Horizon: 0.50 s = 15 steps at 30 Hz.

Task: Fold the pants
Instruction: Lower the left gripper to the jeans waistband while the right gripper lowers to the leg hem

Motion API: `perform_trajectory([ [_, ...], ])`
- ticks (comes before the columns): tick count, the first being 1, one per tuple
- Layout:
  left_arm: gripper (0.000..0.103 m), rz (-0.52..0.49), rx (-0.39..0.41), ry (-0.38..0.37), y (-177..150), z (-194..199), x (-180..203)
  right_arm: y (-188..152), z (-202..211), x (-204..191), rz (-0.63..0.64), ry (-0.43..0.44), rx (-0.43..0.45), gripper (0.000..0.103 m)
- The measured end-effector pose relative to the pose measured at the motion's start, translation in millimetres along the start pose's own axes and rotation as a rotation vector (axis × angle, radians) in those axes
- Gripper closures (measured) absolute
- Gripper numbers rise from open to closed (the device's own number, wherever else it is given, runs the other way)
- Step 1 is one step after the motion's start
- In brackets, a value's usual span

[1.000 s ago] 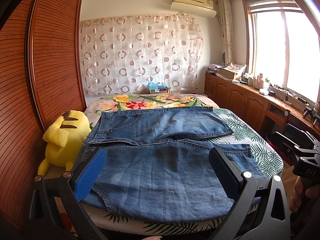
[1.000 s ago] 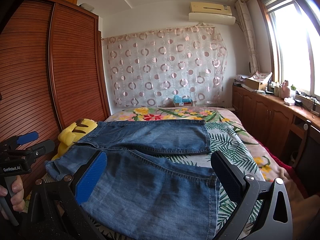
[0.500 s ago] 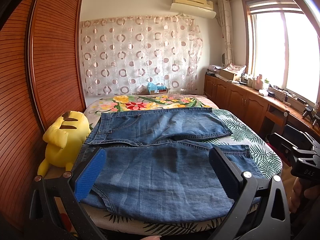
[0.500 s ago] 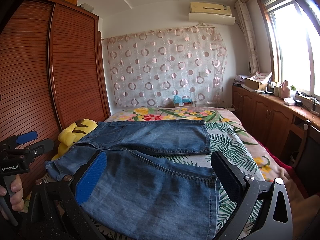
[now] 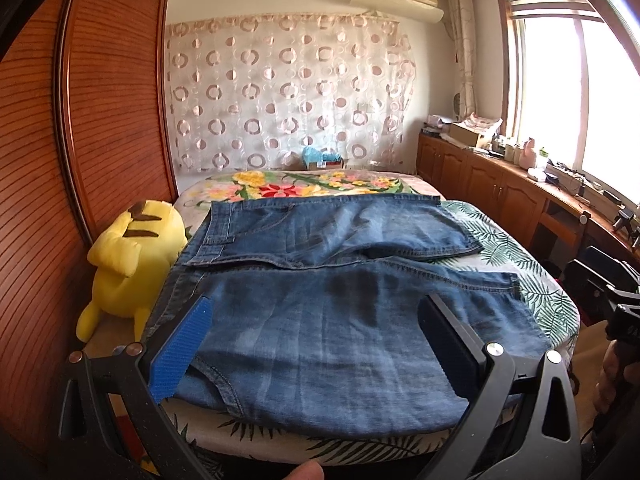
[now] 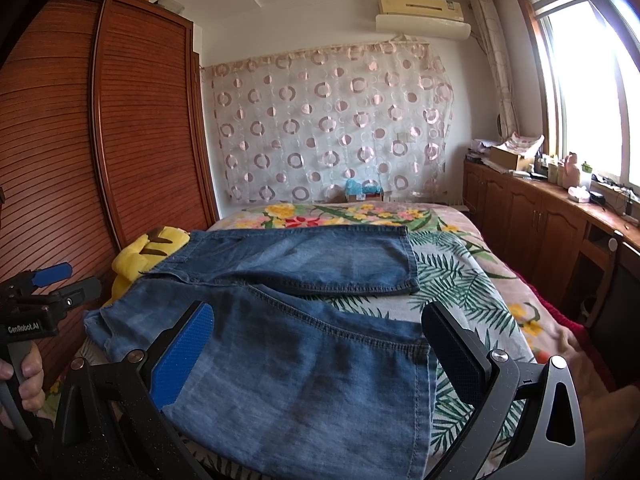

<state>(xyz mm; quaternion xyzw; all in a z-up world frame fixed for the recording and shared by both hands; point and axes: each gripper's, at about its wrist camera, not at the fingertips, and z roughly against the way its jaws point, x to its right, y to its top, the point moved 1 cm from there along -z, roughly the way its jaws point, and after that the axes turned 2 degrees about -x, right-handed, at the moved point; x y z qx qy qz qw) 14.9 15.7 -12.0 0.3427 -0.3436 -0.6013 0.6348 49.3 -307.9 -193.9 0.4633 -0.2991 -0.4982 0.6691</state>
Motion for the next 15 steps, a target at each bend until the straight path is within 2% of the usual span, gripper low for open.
perform_trajectory([
  [5, 0.0, 0.009, -0.021, 0.002, -8.2, -14.0, -15.1, 0.7, -4.3, 5.3, -0.003, -0.017, -0.027, 0.0],
  [9, 0.0, 0.04, -0.045, 0.014, -17.2, -27.9, -41.3, -0.8, -8.3, 9.6, -0.002, -0.037, -0.052, 0.0],
  [15, 0.0, 0.061, -0.063, 0.061, -27.8, -39.5, -75.2, -2.9, -14.2, 16.3, -0.001, -0.059, -0.1, 0.0],
])
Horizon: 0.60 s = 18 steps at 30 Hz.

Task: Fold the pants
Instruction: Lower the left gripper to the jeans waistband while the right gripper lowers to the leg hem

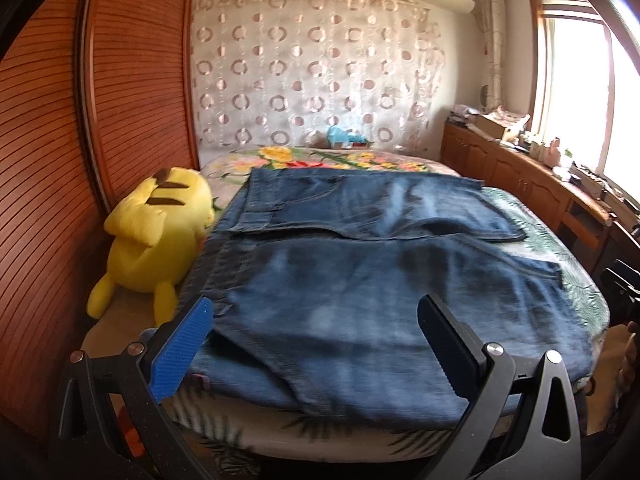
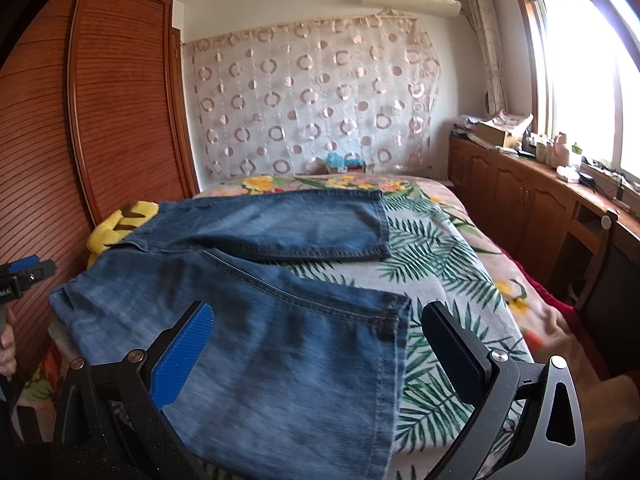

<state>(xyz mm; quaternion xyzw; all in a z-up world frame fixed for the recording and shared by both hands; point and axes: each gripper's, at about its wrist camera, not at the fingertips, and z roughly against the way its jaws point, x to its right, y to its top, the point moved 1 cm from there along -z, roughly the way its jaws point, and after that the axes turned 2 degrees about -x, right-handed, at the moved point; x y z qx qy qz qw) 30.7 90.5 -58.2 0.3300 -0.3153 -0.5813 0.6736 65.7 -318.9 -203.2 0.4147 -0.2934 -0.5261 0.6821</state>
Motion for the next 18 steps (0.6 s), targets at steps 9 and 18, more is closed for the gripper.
perform_trajectory([
  [9, 0.0, 0.064, -0.053, 0.113, -10.7, -25.2, -52.3, -3.8, -0.2, 3.5, 0.008, -0.033, -0.083, 0.0],
  [18, 0.03, 0.122, -0.11, 0.096, -24.7, -34.5, -81.4, -11.4, 14.1, 4.3, 0.024, -0.058, -0.128, 0.0],
])
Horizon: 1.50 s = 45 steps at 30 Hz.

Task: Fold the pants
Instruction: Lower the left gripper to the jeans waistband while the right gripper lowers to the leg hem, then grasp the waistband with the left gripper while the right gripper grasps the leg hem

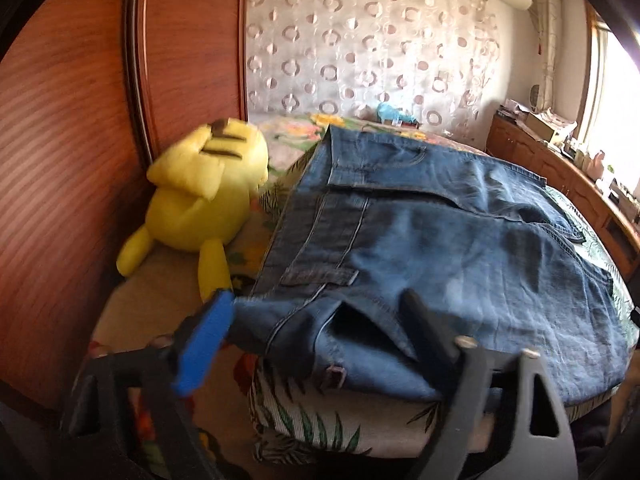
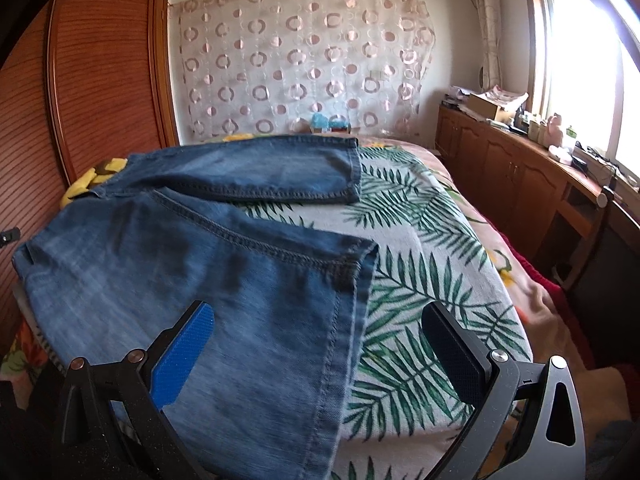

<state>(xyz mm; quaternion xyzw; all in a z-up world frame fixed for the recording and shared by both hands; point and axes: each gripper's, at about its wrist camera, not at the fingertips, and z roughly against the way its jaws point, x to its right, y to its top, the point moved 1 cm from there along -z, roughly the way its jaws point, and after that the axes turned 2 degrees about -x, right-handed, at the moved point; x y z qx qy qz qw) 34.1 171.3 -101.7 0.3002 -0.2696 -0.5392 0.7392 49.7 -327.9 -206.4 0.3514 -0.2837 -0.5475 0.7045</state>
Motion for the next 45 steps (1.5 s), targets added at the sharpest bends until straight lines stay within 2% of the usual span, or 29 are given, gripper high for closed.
perform_trajectory([
  [2, 0.035, 0.022, -0.028, 0.005, -5.7, -5.9, -5.0, -4.0, 3.3, 3.4, -0.006, -0.005, -0.012, 0.0],
  [8, 0.042, 0.041, -0.071, 0.009, -23.1, -12.2, -10.6, -8.2, 14.9, 8.8, -0.019, -0.012, -0.043, 0.0],
  [12, 0.05, 0.019, -0.089, 0.006, -28.1, -12.6, -2.8, -8.5, 19.9, 8.8, -0.024, -0.001, -0.057, 0.0],
  [19, 0.052, 0.033, -0.107, 0.0, -27.8, -18.8, -7.4, -11.5, 28.0, 3.4, -0.009, 0.021, -0.075, 0.0],
  [24, 0.08, -0.022, -0.086, 0.011, -23.9, -15.4, 4.1, -14.7, 27.6, 9.2, -0.026, 0.03, -0.094, 0.001],
  [30, 0.087, -0.027, -0.028, -0.034, -8.2, 0.2, 8.3, -22.2, 33.9, 17.8, -0.039, 0.037, -0.117, 0.003],
  [32, 0.088, -0.051, 0.0, -0.042, 2.3, 7.9, 13.8, -20.7, 33.3, 19.0, -0.038, 0.049, -0.125, 0.008],
  [35, 0.088, -0.067, 0.035, -0.063, 15.7, 16.9, 20.6, -18.5, 38.6, 18.8, -0.019, 0.044, -0.119, 0.024],
  [37, 0.088, -0.086, 0.061, -0.075, 27.0, 22.7, 26.7, -18.5, 41.8, 19.0, -0.01, 0.047, -0.119, 0.039],
  [38, 0.089, -0.094, 0.071, -0.079, 30.9, 24.4, 29.7, -17.1, 41.0, 18.1, -0.003, 0.047, -0.119, 0.042],
  [41, 0.089, -0.121, 0.103, -0.092, 44.1, 28.9, 38.5, -15.4, 42.2, 17.0, 0.016, 0.074, -0.124, 0.062],
  [43, 0.089, -0.134, 0.125, -0.104, 52.8, 31.9, 44.4, -11.9, 43.5, 20.0, 0.01, 0.103, -0.141, 0.087],
  [45, 0.089, -0.145, 0.145, -0.114, 59.4, 34.6, 50.6, -8.0, 43.6, 24.5, -0.005, 0.147, -0.154, 0.094],
])
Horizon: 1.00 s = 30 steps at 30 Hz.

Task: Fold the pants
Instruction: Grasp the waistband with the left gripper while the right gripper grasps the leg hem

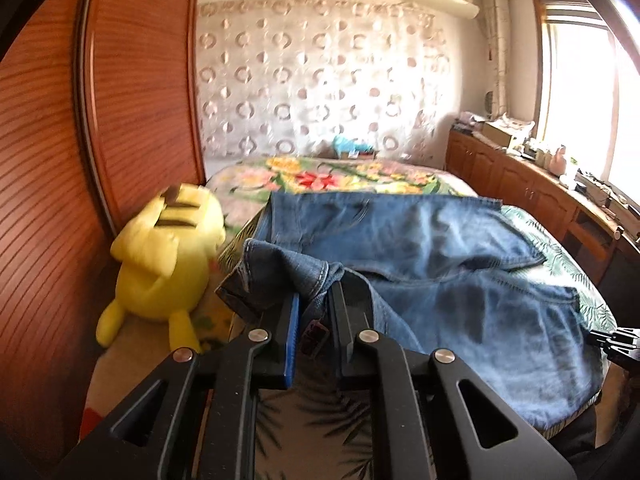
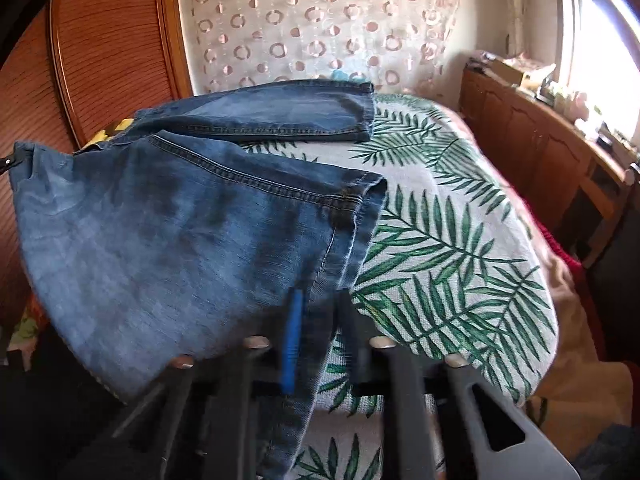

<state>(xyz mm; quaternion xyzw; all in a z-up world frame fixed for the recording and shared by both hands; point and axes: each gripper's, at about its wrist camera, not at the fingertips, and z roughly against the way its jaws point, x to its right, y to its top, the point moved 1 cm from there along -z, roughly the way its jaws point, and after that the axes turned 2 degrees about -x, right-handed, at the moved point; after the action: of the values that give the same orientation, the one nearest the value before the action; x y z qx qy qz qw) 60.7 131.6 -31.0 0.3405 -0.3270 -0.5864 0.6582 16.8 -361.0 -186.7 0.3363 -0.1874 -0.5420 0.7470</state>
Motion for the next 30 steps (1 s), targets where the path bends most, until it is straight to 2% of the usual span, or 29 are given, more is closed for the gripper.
perform_trajectory([
  [2, 0.089, -0.012, 0.024, -0.012, 10.5, 3.1, 7.8, 6.8, 4.9, 2.9, 0.011, 0.017, 0.009, 0.098],
  [8, 0.089, -0.044, 0.06, -0.035, 31.6, 5.0, 23.7, 44.0, 32.5, -1.2, 0.073, 0.038, 0.113, 0.099],
  [13, 0.089, -0.056, 0.078, -0.053, 42.9, 3.3, 30.2, 72.3, 22.6, -18.5, 0.129, 0.065, 0.152, 0.099],
  [17, 0.089, -0.068, 0.081, -0.065, 43.5, 1.2, 36.2, 76.0, -9.8, -33.2, 0.178, 0.073, 0.105, 0.099],
  [23, 0.089, -0.078, 0.078, -0.076, 45.0, -5.9, 45.4, 56.7, -36.9, -23.4, 0.174, 0.075, 0.018, 0.099],
  [26, 0.089, -0.079, 0.08, -0.085, 49.3, -10.7, 51.0, 54.2, -32.9, -14.7, 0.152, 0.044, 0.011, 0.087],
  [30, 0.089, -0.087, 0.087, -0.089, 57.1, -15.2, 57.3, 52.2, -6.7, -2.5, 0.115, 0.022, 0.046, 0.06],
])
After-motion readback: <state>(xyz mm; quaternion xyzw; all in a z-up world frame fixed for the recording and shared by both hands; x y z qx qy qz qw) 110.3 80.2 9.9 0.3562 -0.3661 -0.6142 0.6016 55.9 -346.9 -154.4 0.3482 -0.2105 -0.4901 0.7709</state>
